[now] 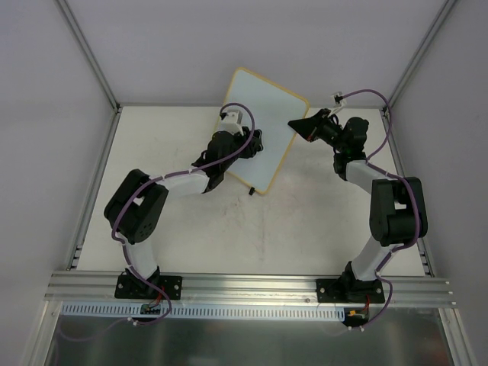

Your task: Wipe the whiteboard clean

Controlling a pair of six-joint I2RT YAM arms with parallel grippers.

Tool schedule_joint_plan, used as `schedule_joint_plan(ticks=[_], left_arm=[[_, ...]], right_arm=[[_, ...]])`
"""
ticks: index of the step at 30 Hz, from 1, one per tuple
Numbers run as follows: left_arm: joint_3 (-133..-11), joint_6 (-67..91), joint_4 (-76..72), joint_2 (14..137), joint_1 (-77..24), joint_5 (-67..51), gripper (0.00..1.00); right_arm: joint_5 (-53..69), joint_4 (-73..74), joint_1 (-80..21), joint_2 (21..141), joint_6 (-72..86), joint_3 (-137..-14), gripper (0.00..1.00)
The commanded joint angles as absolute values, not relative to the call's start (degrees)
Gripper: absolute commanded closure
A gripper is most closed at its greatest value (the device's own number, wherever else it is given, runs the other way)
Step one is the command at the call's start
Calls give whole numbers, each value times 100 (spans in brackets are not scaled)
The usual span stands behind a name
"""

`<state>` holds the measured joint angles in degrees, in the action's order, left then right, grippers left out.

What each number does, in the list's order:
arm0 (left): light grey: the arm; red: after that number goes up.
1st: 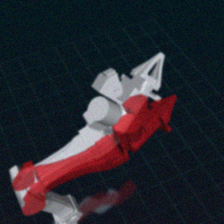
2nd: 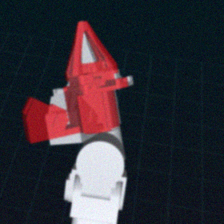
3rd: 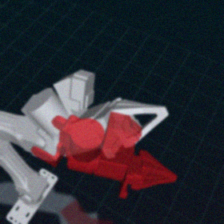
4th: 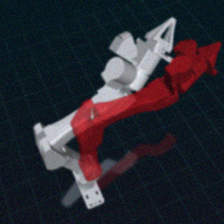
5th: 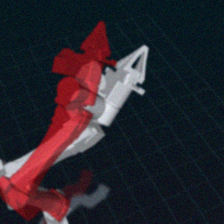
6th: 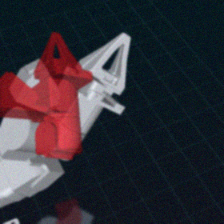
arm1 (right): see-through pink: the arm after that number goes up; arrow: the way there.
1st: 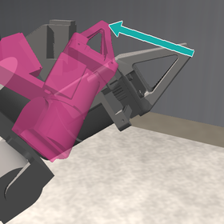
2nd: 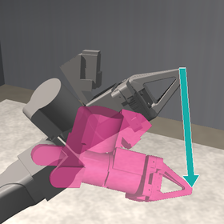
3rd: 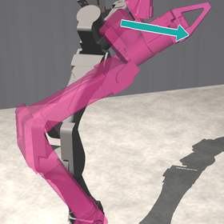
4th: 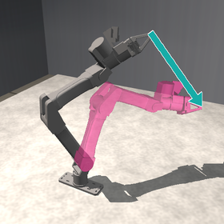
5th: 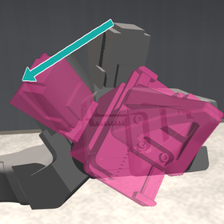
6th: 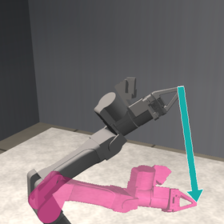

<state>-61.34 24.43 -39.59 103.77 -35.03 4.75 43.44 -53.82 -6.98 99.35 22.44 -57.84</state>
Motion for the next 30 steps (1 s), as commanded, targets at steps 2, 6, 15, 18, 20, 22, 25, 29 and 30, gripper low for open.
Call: schedule_joint_plan(ticks=[2, 6, 15, 18, 20, 22, 25, 29, 30], left_arm=[[-6495, 1837, -4052, 10582, -3955, -360, 100], [-6513, 1679, -4043, 10661, -4183, -607, 100], [-6390, 1625, -3955, 10661, -4324, -2, 100], [-6110, 2047, -3797, 10565, -4219, 500, 100], [-5916, 2388, -3788, 10459, -4122, 947, 100], [-5652, 2731, -3771, 10389, -3983, 1168, 100], [-5406, 3136, -3779, 10380, -3763, 1073, 100], [-5160, 3883, -3823, 10397, -3341, 836, 100], [-5055, 3998, -3823, 10406, -3183, 809, 100]], right_arm=[[4957, -5563, -896, 9738, 1793, -5730, 100], [4966, -5563, -896, 9738, 1802, -5730, 100], [4966, -5555, -896, 9738, 1802, -5730, 100], [4966, -5563, -896, 9721, 1802, -5722, 100], [4966, -5563, -896, 9712, 1802, -5722, 100], [4966, -5572, -896, 9703, 1802, -5722, 100], [4975, -5564, -896, 9703, 1802, -5722, 100], [4992, -5572, -896, 9694, 1811, -5713, 100], [4992, -5572, -896, 9694, 1811, -5713, 100]])
